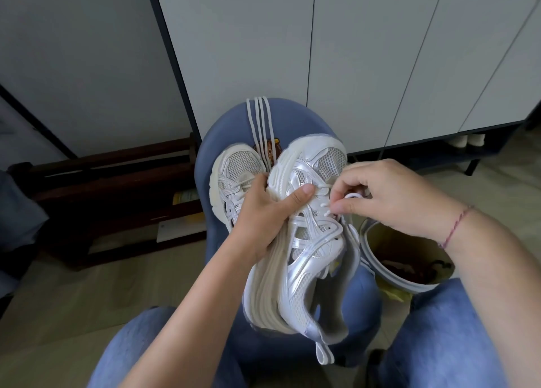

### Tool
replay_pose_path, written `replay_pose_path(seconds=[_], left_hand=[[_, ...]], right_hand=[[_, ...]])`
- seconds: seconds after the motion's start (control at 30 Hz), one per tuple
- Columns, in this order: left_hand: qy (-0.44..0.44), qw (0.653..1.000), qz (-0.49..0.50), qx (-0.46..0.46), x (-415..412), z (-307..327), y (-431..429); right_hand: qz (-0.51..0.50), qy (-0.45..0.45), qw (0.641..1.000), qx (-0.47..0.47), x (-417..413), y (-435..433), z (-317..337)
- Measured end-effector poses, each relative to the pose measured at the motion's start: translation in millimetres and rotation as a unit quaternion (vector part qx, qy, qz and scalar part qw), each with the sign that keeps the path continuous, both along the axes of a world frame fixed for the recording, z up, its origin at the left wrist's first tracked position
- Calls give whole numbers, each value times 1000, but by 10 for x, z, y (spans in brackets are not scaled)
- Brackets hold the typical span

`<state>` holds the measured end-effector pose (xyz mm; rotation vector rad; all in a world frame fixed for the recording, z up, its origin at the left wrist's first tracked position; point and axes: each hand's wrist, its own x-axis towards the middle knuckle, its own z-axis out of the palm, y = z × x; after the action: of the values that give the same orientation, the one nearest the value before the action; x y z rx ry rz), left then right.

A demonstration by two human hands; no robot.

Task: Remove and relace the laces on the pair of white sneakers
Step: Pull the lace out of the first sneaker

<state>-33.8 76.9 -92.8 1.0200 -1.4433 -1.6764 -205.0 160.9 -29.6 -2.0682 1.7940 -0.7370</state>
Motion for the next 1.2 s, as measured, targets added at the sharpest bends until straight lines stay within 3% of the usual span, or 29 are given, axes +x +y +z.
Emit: replay_pose_path(seconds=[0.13,0.3,0.4,0.67,1.2], left_hand=[[7,1000,-4,18,-29,-9,11],[16,999,-19,23,-11,4,-10],[16,999,-12,35,3,1,-27],[9,1000,-2,29,6,-18,-49],[39,998,-1,48,29,85,13]], right_hand=[[-34,-56,997,-32,-7,-14,-83],[-162,-156,966,-128,-164,-63,-97],[-141,-119,980,-79,-225,-61,-109],[29,-69,996,-58,-1,-36,-106],[16,34,998,-58,13,-34,-162]])
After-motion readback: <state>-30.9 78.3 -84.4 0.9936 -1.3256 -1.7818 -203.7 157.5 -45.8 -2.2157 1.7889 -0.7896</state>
